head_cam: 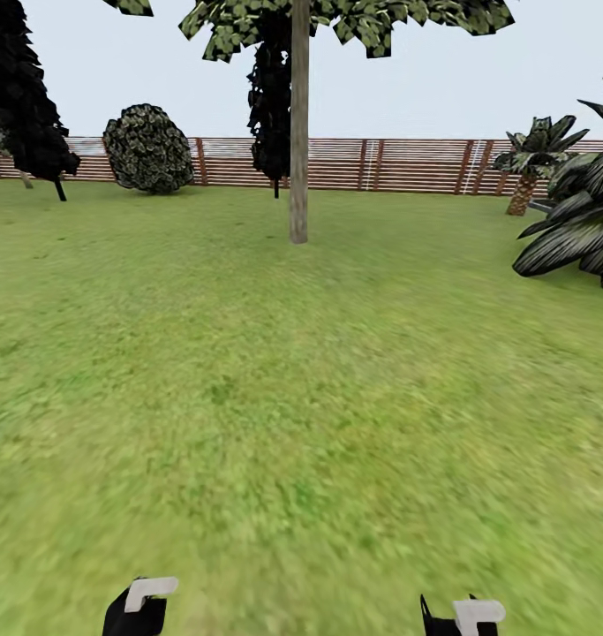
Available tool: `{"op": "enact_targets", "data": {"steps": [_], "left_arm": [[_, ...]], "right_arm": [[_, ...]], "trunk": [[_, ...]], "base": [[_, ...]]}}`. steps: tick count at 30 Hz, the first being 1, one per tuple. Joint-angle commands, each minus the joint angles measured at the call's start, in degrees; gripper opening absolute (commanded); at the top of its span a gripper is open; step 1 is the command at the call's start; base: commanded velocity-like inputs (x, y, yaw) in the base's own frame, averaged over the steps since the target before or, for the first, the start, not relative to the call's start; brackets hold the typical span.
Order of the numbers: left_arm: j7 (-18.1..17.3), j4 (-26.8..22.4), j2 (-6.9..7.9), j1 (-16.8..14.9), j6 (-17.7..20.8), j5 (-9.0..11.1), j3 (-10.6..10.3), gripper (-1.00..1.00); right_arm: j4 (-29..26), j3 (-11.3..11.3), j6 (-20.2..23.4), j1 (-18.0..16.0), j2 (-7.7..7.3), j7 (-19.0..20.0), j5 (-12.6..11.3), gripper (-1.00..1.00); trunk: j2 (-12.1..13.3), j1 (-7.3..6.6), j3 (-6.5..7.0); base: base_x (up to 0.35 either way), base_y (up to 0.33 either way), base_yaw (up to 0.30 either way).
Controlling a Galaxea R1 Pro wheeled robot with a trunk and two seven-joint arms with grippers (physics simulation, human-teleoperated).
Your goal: In the garden, pick up the pesticide atomizer on the floor and spray pesticide onto both trees until each tree trunk is fully covered.
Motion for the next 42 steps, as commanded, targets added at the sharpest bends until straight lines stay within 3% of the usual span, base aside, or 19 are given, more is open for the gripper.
{"op": "enact_targets", "data": {"steps": [1,42], "left_arm": [[0.2,0.1,-0.02,0.0,-0.2,-0.6,0.3,-1.00],[0.2,0.1,-0.02,0.0,-0.1,-0.6,0.3,-1.00]], "right_arm": [[0.0,-0.1,-0.1,0.0,0.01,-0.2,0.4,1.00],[0.1,-0.1,-0.1,0.0,0.01,-0.2,0.4,1.00]], "trunk": [[0.0,0.03,-0.05],[0.0,0.03,-0.05]], "base": [[0.344,0.000,0.000],[0.344,0.000,0.000]]}}
